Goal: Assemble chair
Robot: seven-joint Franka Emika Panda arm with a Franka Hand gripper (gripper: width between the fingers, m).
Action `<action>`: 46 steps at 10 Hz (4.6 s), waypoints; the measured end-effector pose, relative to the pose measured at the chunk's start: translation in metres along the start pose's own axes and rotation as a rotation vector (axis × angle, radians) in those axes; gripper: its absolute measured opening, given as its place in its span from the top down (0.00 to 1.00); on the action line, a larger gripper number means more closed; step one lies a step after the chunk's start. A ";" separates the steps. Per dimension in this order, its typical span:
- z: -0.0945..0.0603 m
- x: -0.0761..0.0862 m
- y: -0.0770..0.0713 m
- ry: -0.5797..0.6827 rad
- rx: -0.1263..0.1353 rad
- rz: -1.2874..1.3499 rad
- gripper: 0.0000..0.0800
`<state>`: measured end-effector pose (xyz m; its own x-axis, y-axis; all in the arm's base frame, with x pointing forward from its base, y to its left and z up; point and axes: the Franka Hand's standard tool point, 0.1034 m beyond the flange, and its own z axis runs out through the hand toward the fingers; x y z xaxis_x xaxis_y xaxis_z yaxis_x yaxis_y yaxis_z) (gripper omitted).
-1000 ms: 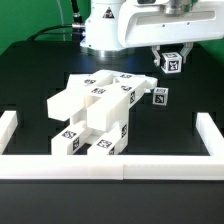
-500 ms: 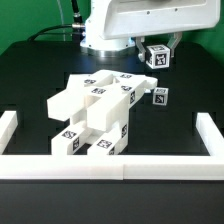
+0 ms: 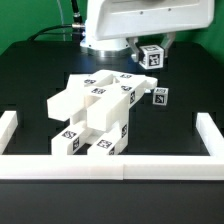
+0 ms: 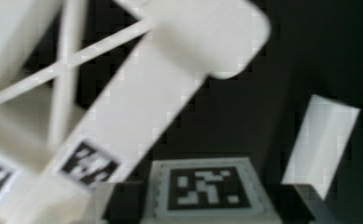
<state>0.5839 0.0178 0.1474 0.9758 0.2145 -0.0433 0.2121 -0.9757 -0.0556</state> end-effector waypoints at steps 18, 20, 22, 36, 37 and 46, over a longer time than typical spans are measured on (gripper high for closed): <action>0.012 0.025 0.056 0.018 -0.034 -0.056 0.64; 0.018 0.025 0.056 0.013 -0.036 -0.053 0.64; 0.020 0.024 0.056 0.011 -0.036 -0.053 0.64; 0.020 0.024 0.054 0.031 -0.045 -0.037 0.64; 0.020 0.024 0.054 0.031 -0.045 -0.037 0.64; 0.019 0.027 0.056 0.044 -0.052 -0.032 0.64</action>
Offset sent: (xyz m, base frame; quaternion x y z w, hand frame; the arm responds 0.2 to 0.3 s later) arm 0.0000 0.0000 0.0000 0.0000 0.0000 0.0000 1.0000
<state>0.6213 -0.0301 0.1239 0.9696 0.2447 0.0015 0.2447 -0.9696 -0.0046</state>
